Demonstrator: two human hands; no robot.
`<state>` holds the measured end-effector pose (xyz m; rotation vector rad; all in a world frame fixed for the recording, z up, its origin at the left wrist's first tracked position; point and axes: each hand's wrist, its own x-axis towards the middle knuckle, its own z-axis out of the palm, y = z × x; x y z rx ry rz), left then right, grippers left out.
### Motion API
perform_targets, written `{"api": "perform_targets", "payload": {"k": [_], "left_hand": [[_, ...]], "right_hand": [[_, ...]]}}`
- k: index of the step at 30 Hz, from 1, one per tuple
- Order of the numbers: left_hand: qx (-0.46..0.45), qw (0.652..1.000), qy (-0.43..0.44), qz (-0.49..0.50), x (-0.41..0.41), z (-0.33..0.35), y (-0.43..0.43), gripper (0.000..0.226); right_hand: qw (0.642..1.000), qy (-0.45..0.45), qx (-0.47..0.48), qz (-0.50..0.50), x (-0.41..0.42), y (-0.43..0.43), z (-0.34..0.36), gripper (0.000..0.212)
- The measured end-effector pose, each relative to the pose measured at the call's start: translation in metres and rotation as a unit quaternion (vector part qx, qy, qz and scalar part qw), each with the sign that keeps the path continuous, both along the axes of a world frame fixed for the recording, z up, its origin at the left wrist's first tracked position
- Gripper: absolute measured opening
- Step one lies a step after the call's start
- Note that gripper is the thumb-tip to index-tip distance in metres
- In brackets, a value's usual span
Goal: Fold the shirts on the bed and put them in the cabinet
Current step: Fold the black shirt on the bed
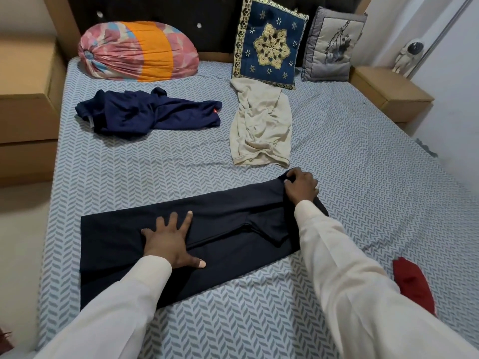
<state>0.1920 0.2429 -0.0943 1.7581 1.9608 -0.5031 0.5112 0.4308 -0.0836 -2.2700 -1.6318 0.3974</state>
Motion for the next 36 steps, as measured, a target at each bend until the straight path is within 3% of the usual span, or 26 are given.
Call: {"api": "perform_targets", "payload": {"k": [3, 7, 11, 14, 16, 20, 22, 25, 28, 34, 36], "left_hand": [[-0.007, 1.000, 0.023, 0.010, 0.006, 0.009, 0.013, 0.156], [-0.033, 0.998, 0.049, 0.025, 0.015, 0.008, 0.026, 0.163], [-0.042, 0.996, 0.068, 0.040, 0.021, 0.008, 0.031, 0.166], [-0.042, 0.994, 0.085, 0.048, 0.024, 0.007, 0.029, 0.168], [-0.041, 0.993, 0.095, 0.052, 0.026, 0.008, 0.030, 0.168], [-0.039, 0.993, 0.094, 0.065, 0.029, 0.007, 0.030, 0.169], [-0.039, 0.993, 0.086, 0.066, 0.028, 0.006, 0.030, 0.169], [-0.034, 0.994, 0.077, 0.063, 0.024, 0.004, 0.031, 0.169], [-0.027, 0.995, 0.073, 0.056, 0.022, 0.003, 0.031, 0.169], [0.016, 0.998, 0.043, 0.049, 0.013, 0.005, 0.019, 0.162], [0.057, 0.997, 0.026, 0.041, 0.005, 0.003, 0.004, 0.151]], "right_hand": [[0.996, 0.049, -0.074, 0.017, 0.005, 0.023, 0.006, 0.015], [0.987, 0.093, -0.108, 0.071, 0.047, 0.095, -0.050, 0.044], [0.979, -0.044, -0.184, 0.081, 0.008, 0.085, -0.021, 0.058], [0.986, -0.160, -0.044, 0.011, -0.026, 0.061, -0.009, 0.049], [0.980, -0.189, 0.028, 0.054, -0.051, 0.038, -0.011, 0.047], [0.956, -0.171, 0.048, 0.234, -0.085, -0.017, -0.041, 0.033], [0.954, -0.182, 0.048, 0.235, -0.071, -0.026, -0.050, 0.030], [0.972, -0.177, 0.066, 0.137, -0.028, -0.012, -0.056, 0.026], [0.991, -0.114, 0.018, 0.061, -0.003, -0.004, -0.058, 0.038], [0.973, -0.087, -0.186, 0.109, 0.001, 0.014, -0.017, 0.050], [0.965, -0.126, -0.190, 0.127, -0.007, 0.006, -0.002, 0.056]]}}
